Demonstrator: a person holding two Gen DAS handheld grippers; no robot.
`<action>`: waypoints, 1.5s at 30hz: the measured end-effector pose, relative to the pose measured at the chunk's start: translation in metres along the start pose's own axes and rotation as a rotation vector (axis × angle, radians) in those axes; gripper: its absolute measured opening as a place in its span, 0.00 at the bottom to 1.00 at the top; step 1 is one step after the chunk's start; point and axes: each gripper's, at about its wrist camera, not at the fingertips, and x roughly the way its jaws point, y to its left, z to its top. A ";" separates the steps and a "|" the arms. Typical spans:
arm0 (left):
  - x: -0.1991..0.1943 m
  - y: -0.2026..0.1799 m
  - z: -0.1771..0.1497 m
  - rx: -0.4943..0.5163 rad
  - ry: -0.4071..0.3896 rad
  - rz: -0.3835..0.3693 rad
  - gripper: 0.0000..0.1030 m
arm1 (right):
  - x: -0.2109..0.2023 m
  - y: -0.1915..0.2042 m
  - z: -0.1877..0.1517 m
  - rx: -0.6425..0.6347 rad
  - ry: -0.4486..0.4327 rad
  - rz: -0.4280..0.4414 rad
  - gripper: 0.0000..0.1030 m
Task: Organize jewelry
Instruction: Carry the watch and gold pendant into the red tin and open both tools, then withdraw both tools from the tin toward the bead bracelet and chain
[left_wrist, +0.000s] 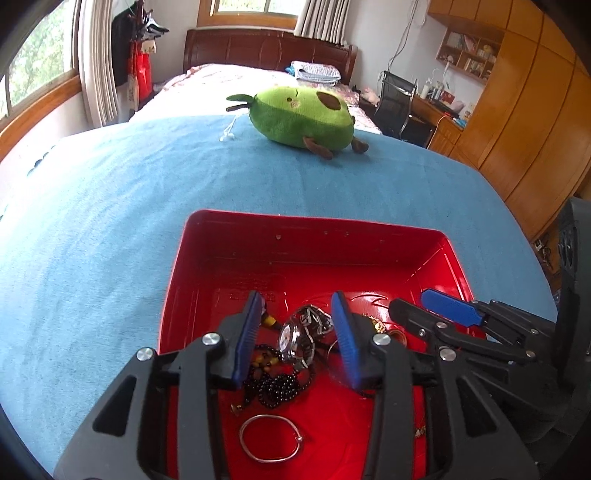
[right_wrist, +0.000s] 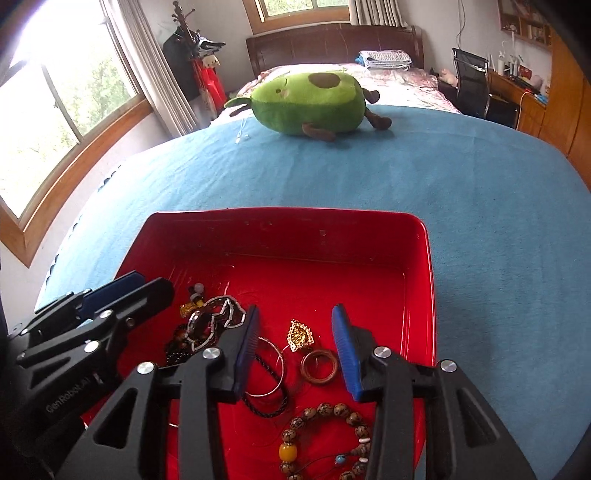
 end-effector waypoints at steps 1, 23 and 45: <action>-0.002 -0.001 -0.001 0.003 -0.003 0.000 0.38 | -0.001 0.001 -0.001 0.001 0.000 0.005 0.40; -0.036 0.011 -0.029 0.003 -0.018 0.086 0.44 | -0.030 -0.004 -0.024 0.014 -0.016 0.008 0.40; -0.135 0.022 -0.172 0.084 -0.051 0.201 0.72 | -0.125 0.009 -0.145 -0.057 -0.064 0.026 0.40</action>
